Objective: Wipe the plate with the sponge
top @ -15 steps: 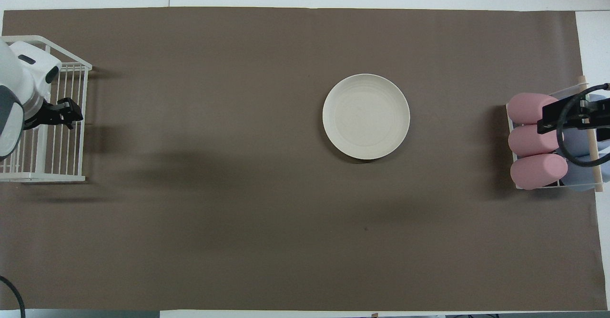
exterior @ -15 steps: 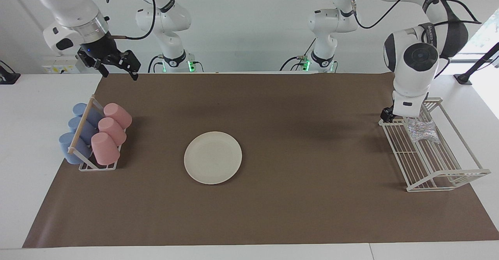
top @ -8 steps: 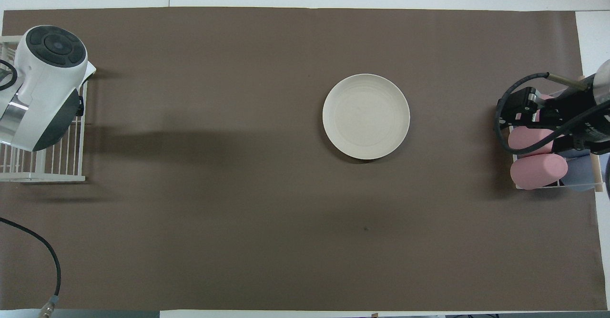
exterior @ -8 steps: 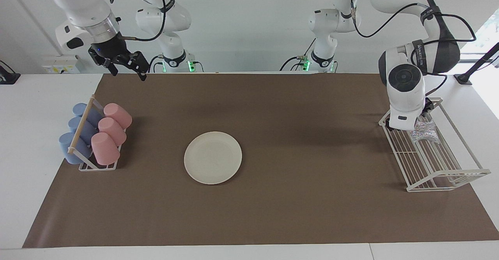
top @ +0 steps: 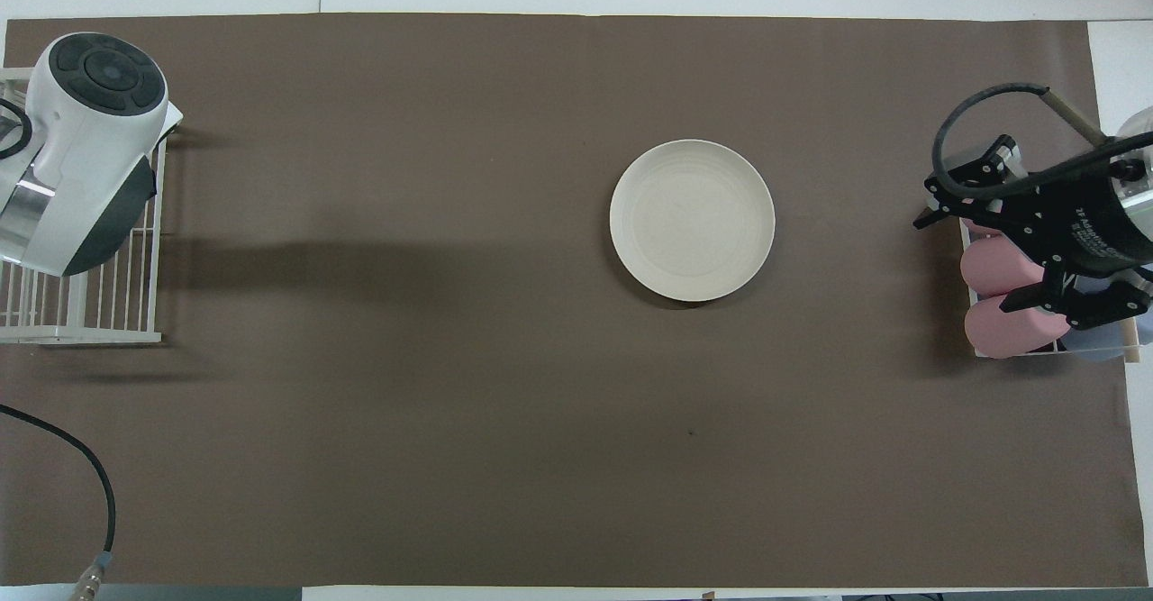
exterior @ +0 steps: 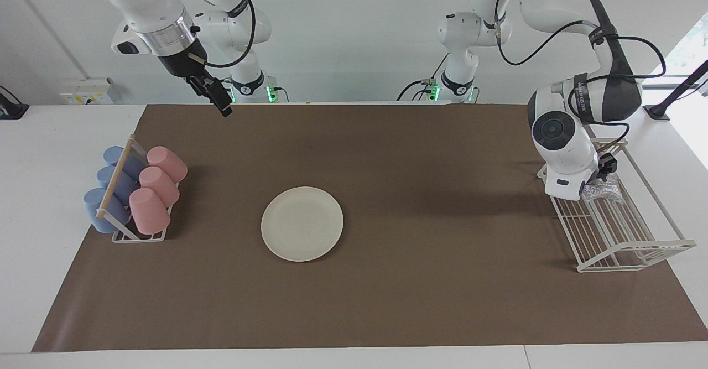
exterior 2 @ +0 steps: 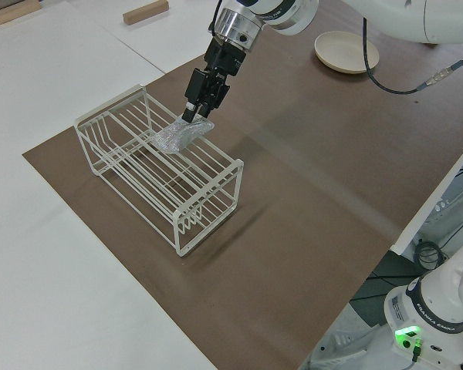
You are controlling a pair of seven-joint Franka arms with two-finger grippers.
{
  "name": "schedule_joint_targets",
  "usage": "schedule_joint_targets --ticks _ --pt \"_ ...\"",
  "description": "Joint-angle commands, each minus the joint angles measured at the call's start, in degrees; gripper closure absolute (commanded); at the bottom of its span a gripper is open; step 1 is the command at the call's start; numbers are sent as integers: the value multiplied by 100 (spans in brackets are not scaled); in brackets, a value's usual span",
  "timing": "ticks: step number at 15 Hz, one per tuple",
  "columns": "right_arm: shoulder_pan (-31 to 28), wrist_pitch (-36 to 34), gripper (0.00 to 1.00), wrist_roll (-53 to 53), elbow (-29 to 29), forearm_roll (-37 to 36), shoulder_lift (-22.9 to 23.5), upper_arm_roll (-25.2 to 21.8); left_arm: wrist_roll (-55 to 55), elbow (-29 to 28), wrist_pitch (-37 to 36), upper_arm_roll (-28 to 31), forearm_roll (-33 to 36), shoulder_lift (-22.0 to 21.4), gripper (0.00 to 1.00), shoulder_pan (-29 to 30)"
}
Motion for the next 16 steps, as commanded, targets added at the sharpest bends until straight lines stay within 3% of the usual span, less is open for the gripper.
schedule_joint_targets --ticks 1,3,7,11,16 --pt "-1 -80 0 1274 -31 140 -85 119 9 117 -135 64 112 82 80 -107" --pt "-1 -63 0 1673 -57 272 -94 128 9 117 -153 64 112 82 100 -107" --pt "-1 -89 0 1123 -92 272 -120 128 8 152 -144 64 112 65 100 -90" --pt "-98 -80 0 848 -180 264 -146 111 175 599 -547 29 -89 21 100 -64" --pt "-54 -63 0 1373 -206 281 -164 93 430 2101 -2075 29 -1845 -5 100 -90"
